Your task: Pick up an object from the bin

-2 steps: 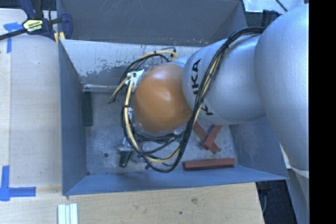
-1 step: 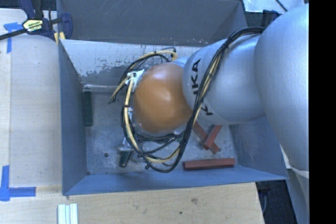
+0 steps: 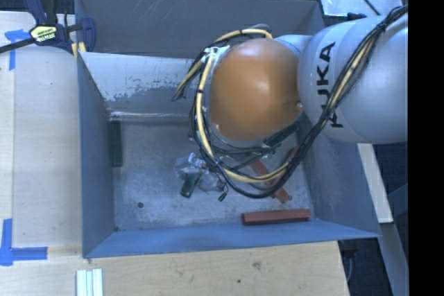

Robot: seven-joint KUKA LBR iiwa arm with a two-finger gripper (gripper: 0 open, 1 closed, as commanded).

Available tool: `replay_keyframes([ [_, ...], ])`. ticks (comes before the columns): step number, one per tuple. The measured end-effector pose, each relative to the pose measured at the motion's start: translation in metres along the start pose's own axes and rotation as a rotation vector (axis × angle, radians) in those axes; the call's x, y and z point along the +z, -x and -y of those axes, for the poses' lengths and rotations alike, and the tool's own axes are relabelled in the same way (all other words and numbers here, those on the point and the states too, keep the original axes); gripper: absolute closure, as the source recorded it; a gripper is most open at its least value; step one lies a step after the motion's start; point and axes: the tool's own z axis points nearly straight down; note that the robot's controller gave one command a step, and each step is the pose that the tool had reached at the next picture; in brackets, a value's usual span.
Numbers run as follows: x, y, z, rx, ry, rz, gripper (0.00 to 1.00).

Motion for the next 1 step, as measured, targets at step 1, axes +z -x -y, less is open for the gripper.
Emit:
replay_keyframes([
  [1,0.0000,0.0000,-0.0001,0.001,0.000,0.000,1.00],
])
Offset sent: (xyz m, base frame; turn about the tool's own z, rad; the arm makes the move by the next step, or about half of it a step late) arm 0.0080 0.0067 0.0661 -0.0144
